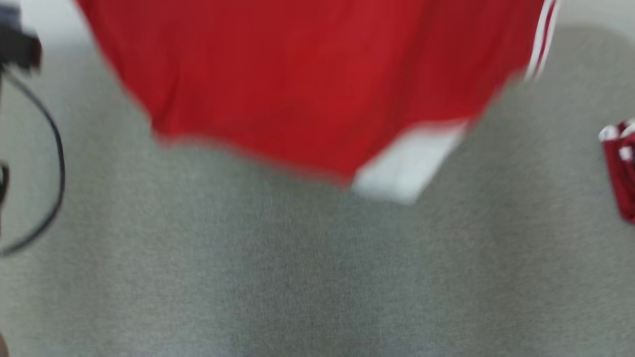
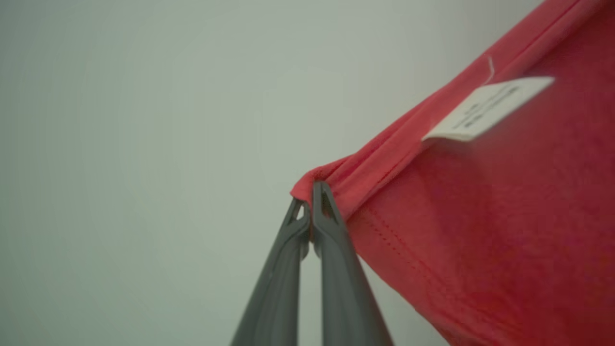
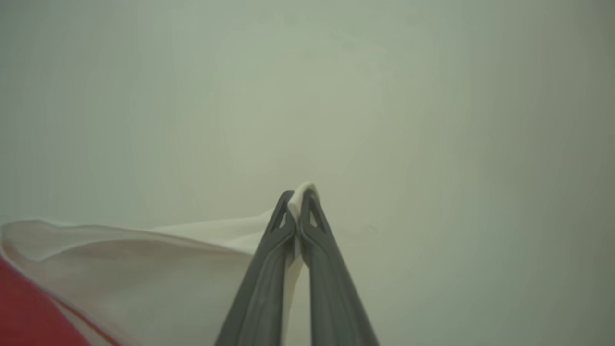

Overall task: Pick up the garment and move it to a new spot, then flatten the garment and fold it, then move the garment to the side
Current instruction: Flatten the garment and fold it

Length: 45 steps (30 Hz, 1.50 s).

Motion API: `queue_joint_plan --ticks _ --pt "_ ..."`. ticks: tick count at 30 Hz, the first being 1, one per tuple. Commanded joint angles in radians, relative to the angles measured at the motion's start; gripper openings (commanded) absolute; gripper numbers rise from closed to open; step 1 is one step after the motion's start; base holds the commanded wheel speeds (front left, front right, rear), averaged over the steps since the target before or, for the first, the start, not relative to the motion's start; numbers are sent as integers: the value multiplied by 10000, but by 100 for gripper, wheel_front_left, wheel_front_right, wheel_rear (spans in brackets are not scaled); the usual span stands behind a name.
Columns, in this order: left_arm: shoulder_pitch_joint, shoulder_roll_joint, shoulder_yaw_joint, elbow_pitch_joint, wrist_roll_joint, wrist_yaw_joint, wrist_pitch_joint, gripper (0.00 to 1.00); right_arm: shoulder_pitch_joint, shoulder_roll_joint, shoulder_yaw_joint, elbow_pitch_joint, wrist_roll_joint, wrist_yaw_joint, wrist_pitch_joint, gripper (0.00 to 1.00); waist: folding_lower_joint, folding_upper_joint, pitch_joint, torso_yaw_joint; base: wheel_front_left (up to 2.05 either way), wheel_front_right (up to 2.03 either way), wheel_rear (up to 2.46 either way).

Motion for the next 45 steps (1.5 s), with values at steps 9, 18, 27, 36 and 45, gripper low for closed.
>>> queue_joint_plan --ticks 9,18,27,36,45 --pt "-2495 -308 -120 989 321 610 -496 0 -2031 -80 -960 24 -1039 -37 6 0 -3 -2 2796 252 0 0 0" --pt "14 -1008 633 338 -752 995 -574 0 1808 -144 -1704 -1225 53 -39 3 0 -3 -2 2813 228 0 0 0" --pt "4186 -2327 1132 -322 -1153 903 -580 0 7131 878 -2845 -2334 710 -39 3 0 -3 -2 1755 123 0 0 0" --pt "7115 -3106 1790 -345 -930 698 -582 0 10083 1795 -3020 -2274 258 -39 3 0 -3 -2 249 -284 0 0 0" --pt "9462 -3608 2214 -323 -800 434 -584 0 12211 2332 -2618 -1436 -97 -38 3 0 -3 -2 -1474 -329 0 0 0"
